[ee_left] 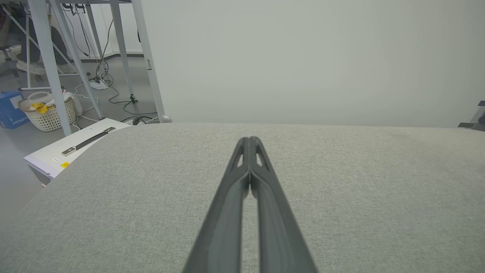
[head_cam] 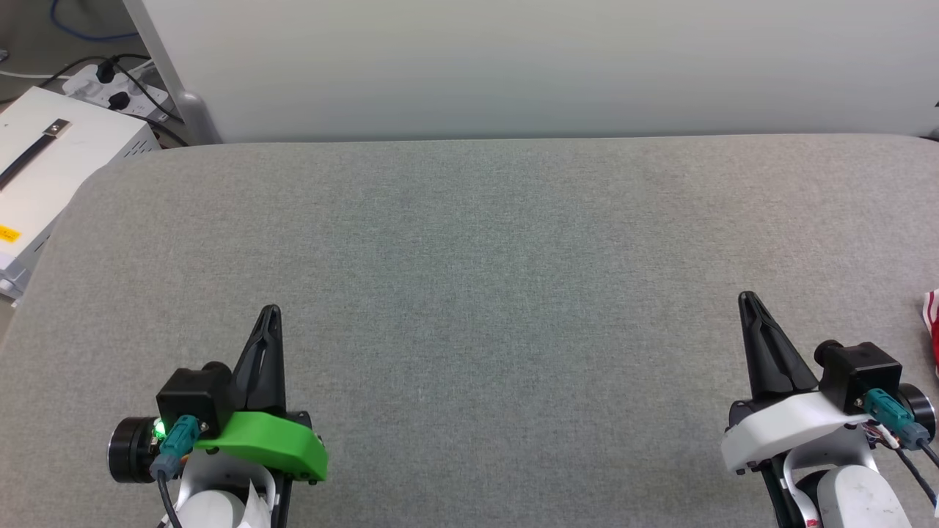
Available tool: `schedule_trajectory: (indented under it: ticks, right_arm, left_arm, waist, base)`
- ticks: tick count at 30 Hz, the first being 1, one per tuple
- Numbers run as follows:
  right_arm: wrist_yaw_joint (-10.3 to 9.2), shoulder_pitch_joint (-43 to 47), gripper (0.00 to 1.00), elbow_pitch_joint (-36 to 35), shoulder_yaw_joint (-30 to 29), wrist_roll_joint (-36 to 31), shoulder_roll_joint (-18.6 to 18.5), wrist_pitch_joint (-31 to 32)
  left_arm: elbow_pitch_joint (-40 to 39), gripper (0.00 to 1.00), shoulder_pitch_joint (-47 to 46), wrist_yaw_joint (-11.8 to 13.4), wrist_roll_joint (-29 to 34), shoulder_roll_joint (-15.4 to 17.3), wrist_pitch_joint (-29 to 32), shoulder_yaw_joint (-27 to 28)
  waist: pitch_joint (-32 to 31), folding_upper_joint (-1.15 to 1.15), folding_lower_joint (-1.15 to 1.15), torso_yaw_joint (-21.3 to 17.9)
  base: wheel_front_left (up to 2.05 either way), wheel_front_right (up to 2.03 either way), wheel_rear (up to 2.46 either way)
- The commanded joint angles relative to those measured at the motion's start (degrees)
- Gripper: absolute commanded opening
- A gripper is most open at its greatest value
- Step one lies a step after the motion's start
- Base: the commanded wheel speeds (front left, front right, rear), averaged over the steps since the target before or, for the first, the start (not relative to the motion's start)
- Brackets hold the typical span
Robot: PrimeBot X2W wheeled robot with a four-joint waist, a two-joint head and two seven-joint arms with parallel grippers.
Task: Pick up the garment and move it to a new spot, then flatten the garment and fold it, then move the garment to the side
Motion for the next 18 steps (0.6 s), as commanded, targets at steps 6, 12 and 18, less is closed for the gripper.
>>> schedule_trajectory:
  ticks: [6,12,18]
  right_arm:
    - [-0.03,1.26,0.0,-0.64,-0.02,-0.91,-0.04,0.97]
    - [-0.03,1.5,0.0,-0.88,-0.03,-1.44,-0.04,1.69]
    - [-0.03,1.73,0.0,-1.13,-0.03,-1.98,-0.04,2.41]
  left_arm:
    - [-0.38,0.0,1.07,0.74,1.52,-0.54,0.98,0.21]
    - [-0.54,0.0,1.17,1.1,2.21,-0.7,1.69,0.24]
    - [-0.69,0.0,1.28,1.46,2.9,-0.86,2.41,0.28]
  waist:
    - [-0.29,0.36,0.0,0.11]
    - [-0.57,0.39,0.0,0.21]
    - [-0.84,0.42,0.0,0.3]
  base:
    - [0.0,0.0,0.0]
    - [0.0,0.0,0.0]
    - [0.0,0.0,0.0]
